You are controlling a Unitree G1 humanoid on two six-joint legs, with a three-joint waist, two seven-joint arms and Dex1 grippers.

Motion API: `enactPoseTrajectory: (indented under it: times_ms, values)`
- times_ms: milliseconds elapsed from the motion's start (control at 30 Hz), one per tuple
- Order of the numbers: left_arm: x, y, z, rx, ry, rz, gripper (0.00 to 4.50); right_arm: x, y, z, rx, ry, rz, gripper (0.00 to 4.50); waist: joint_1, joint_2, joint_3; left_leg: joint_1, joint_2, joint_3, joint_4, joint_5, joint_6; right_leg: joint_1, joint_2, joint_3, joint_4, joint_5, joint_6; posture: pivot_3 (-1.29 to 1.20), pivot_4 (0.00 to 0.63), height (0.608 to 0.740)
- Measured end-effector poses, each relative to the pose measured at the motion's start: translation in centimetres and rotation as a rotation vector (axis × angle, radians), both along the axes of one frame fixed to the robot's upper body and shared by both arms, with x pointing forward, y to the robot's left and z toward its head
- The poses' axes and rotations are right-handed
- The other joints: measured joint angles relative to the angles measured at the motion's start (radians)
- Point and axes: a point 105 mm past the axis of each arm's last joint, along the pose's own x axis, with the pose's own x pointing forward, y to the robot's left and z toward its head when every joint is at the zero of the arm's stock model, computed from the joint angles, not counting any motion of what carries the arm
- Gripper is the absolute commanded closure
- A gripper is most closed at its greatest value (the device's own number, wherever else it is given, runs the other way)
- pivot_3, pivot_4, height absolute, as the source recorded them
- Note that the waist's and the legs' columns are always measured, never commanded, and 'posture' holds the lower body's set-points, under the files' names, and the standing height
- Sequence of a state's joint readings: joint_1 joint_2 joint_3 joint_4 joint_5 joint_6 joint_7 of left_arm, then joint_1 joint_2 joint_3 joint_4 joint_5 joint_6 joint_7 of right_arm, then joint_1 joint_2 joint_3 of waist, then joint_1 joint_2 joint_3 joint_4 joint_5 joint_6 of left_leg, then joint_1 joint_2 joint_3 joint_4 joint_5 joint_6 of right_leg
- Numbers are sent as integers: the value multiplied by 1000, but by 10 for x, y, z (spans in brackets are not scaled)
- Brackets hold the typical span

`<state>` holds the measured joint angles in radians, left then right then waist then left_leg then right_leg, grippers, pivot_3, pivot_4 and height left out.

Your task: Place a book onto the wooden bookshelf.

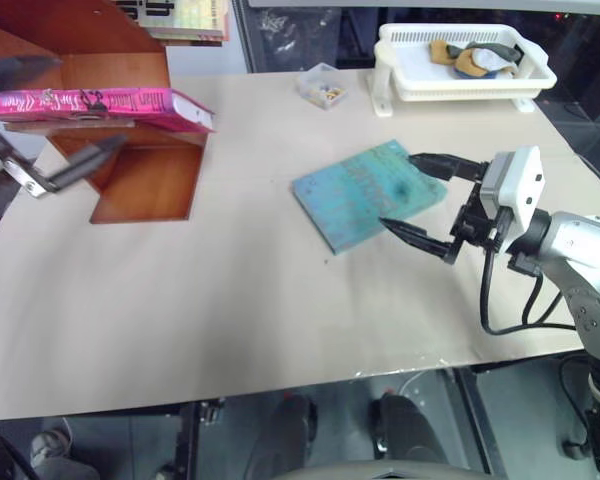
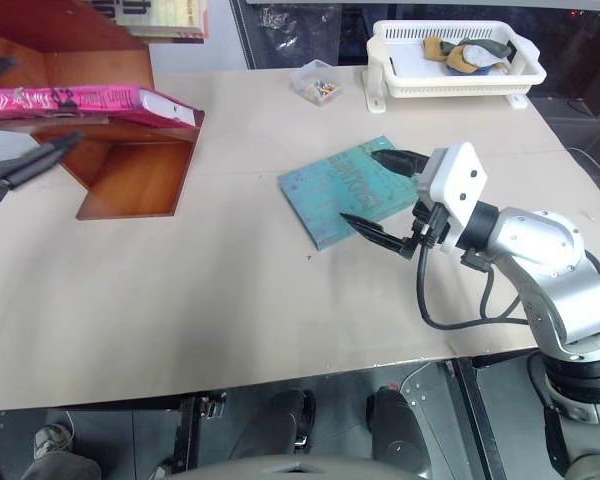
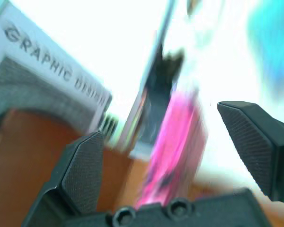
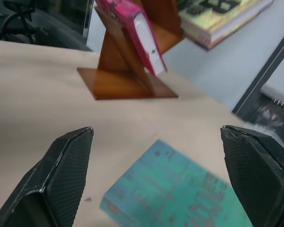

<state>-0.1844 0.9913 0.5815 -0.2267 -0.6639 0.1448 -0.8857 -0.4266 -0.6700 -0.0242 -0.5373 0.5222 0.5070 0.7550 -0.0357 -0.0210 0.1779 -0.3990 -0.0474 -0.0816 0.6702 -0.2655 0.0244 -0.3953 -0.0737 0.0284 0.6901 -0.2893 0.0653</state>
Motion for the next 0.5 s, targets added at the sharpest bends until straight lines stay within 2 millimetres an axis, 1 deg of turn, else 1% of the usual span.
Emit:
enactPoseTrajectory:
  times_ms: [33, 67, 167, 200, 333, 367, 467, 500]
  values:
    - [-1, -5, -6, -29, 22, -12, 17, 1, -1, -2, -2, 13, -5, 35, 0, 0, 0, 0, 0, 0, 0, 0, 0, 0, 0, 0, 0, 0, 0, 0, 150, 740]
    - [-4, -17, -33, -117, 118, -34, 17, 3, -3, -11, -10, 56, -22, 35, -2, 0, 0, 0, 0, 1, 0, 0, 0, 0, 0, 2, 0, 0, 0, 0, 150, 740]
    - [-13, -37, -83, -212, 311, -74, 17, 3, -11, -29, -47, 116, -61, 35, -1, 0, 0, 1, 0, 1, -1, 0, 0, -1, 1, 3, 0, 0, 0, 0, 150, 740]
    - [-16, -39, -98, -246, 363, -64, 17, 3, -16, -36, -63, 138, -81, 35, 1, 0, 0, 1, 0, 1, -1, 0, 0, -1, 1, 4, -1, 0, 0, 0, 150, 740]
    - [-23, -30, -136, -293, 475, 30, 17, -3, -32, -52, -116, 207, -165, 35, 8, 0, 0, 1, 0, 1, -1, 0, 0, 0, 1, 3, -1, 0, 0, 0, 150, 740]
    - [-24, -28, -139, -299, 483, 40, 17, -4, -35, -53, -121, 211, -179, 35, 12, 0, 0, 1, 0, 1, -1, 0, 0, 1, 1, 3, -1, 0, 0, 0, 150, 740]
    - [-31, -22, -152, -287, 515, 75, 17, -19, -50, -64, -168, 245, -247, 35, 28, 1, -1, 1, 0, 1, -2, 0, 0, 2, 1, 2, -4, 0, 0, 0, 150, 740]
    - [-32, -20, -155, -291, 526, 81, 17, -21, -52, -67, -175, 255, -256, 35, 28, 1, -1, 1, 0, 1, -2, 0, 0, 2, 1, 2, -4, 0, 0, 0, 150, 740]
